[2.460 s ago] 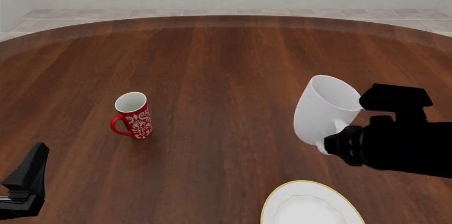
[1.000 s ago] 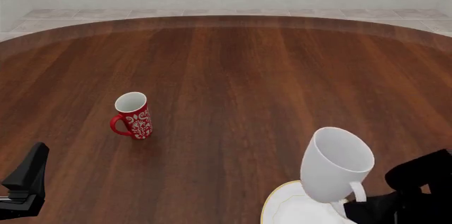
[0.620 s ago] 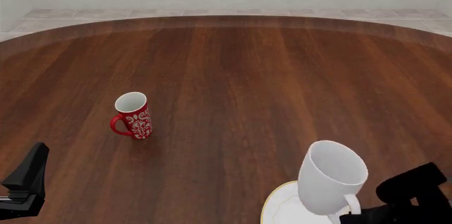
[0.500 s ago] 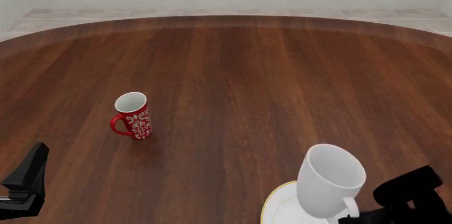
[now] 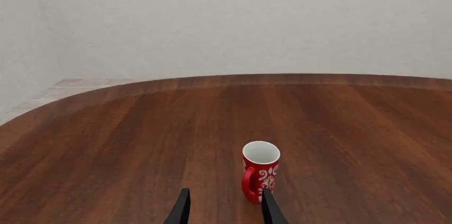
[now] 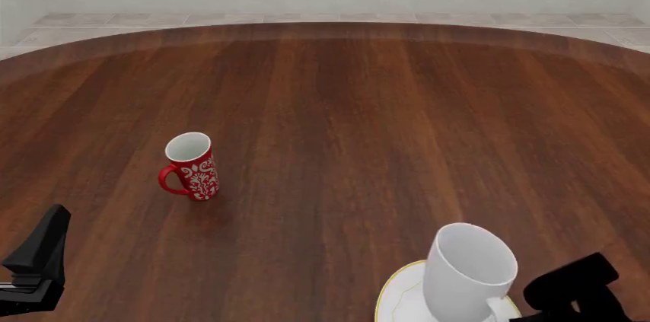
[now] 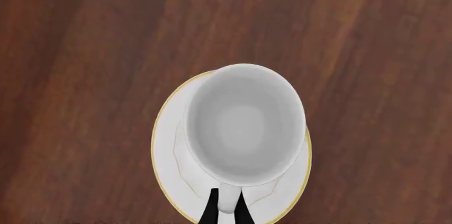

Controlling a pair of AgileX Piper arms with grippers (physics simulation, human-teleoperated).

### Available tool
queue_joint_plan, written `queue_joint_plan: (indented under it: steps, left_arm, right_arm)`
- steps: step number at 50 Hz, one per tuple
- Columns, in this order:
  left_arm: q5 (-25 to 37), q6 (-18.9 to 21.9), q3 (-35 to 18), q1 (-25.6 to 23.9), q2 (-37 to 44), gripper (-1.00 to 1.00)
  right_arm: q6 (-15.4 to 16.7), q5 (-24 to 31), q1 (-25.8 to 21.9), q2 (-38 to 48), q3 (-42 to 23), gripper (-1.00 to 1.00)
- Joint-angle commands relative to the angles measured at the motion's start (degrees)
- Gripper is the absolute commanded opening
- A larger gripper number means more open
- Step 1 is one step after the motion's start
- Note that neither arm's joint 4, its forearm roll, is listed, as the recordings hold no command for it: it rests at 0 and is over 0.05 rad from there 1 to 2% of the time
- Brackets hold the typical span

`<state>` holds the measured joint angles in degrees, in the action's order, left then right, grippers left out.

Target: Put the white mug on the plate.

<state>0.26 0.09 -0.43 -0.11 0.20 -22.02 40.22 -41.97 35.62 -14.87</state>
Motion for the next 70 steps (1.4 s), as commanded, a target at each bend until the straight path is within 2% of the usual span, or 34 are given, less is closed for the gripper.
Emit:
queue_joint_plan:
  steps: [1,12,13,33,40,45,57,70]
  left_arm:
    - [0.01,0.0,0.0,0.01,0.0,1.0]
    - [0.0,0.0,0.0,0.01,0.0,1.0]
    - [0.0,0.0,0.0,0.0,0.0,1.0]
    - [0.0,0.0,0.0,0.0,0.0,1.0]
    - [0.0,0.01,0.0,-0.01,0.0,1.0]
    - [0.0,0.0,0.0,0.01,0.0,1.0]
    - [0.0,0.0,0.0,-0.01,0.0,1.0]
    - [0.0,-0.01,0.0,0.01,0.0,1.0]
  right_arm:
    - [-0.77,-0.3,-0.35,0.05,1.02,-1.0]
    - [-1.06,0.49,0.04,-0.56,0.85,-1.0]
    - [-1.09,0.41,-0.05,-0.47,0.87,1.0]
    - [-0.99,0.69,-0.18,-0.56,0.61,1.0]
    - [-0.9,2.37,-0.42,-1.49,-0.27,1.0]
    - [-0.36,4.83,-0.03,-3.07,-1.42,1.0]
    - [1.22,14.56,0.35,-8.71,-7.68,1.0]
    - [1.13,23.58,-1.25,-13.81,-14.67,1.0]
